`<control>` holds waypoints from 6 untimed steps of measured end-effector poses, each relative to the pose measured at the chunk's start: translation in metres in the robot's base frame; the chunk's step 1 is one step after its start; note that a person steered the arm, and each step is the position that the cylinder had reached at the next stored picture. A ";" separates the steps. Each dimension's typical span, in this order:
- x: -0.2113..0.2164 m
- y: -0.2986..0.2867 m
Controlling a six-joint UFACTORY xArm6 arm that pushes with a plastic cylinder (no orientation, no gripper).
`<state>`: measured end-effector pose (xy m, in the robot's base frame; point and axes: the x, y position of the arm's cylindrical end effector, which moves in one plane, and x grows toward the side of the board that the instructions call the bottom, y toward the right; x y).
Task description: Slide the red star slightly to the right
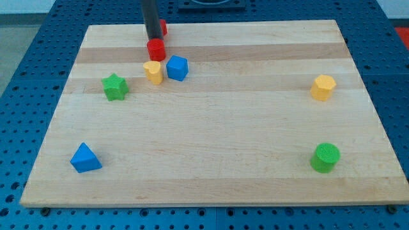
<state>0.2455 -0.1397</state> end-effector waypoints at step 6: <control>-0.001 0.078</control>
